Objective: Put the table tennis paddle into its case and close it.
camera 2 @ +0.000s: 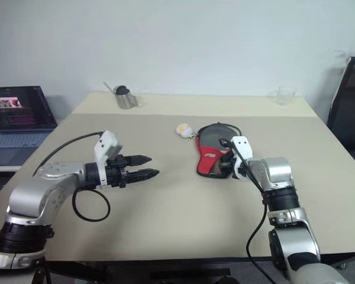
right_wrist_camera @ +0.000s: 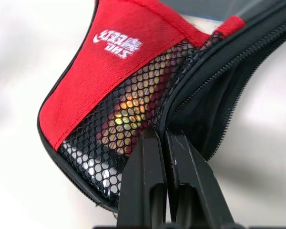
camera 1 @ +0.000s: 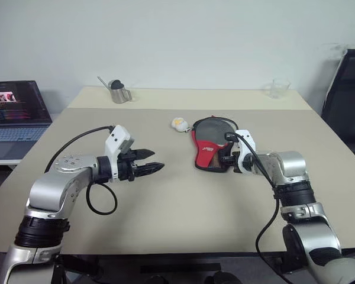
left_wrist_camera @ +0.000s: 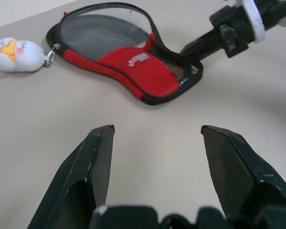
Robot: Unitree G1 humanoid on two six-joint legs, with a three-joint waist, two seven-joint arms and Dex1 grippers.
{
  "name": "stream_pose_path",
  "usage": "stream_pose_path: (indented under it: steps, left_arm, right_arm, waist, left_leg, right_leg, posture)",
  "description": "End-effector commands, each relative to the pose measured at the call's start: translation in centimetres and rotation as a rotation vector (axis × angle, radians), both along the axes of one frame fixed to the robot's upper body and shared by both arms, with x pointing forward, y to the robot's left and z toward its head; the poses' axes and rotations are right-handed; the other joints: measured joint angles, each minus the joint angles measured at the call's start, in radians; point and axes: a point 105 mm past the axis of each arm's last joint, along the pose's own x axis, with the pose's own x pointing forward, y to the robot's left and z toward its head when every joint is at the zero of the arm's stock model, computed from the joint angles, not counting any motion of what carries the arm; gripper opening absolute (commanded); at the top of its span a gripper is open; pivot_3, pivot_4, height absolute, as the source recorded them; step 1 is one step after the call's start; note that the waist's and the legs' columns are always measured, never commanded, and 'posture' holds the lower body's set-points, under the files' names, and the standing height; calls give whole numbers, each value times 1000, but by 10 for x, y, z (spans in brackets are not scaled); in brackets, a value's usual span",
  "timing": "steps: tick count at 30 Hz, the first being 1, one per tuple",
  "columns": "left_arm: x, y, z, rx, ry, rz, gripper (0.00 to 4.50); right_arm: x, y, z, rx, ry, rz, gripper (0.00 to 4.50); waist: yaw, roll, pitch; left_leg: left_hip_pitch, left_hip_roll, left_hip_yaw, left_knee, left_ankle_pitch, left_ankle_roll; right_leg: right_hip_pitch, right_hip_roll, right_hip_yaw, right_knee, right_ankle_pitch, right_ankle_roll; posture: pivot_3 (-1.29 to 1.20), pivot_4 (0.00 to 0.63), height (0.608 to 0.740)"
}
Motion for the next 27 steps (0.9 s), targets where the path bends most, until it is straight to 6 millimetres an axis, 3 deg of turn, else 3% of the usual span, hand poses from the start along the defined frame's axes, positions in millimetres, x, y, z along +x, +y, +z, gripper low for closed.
stream_pose_path:
  steps: [1, 10, 27]
  left_arm:
    - [1, -7, 16, -9, -55, -51, 3175]
    - [9, -12, 18, -1, -57, -91, 3175]
    - [9, -13, 21, 20, -48, -133, 3175]
  right_arm:
    - [-27, 6, -2, -18, 22, 116, 8]
    - [-89, 7, -15, -78, 73, 331, 8]
    - [-154, 31, -20, -85, 22, 760, 8]
  waist:
    - [3, 0, 0]
    - [3, 0, 0]
    - [2, -1, 0]
  left_leg:
    - [0, 0, 0, 0, 0, 0]
    - [0, -1, 0, 0, 0, 0]
    - [0, -1, -1, 1, 0, 0]
  right_leg:
    - [0, 0, 0, 0, 0, 0]
    - [0, 0, -1, 0, 0, 0]
    - [0, 1, -1, -1, 0, 0]
  posture:
    - [0, 150, 740]
    - [0, 150, 740]
    - [0, 150, 740]
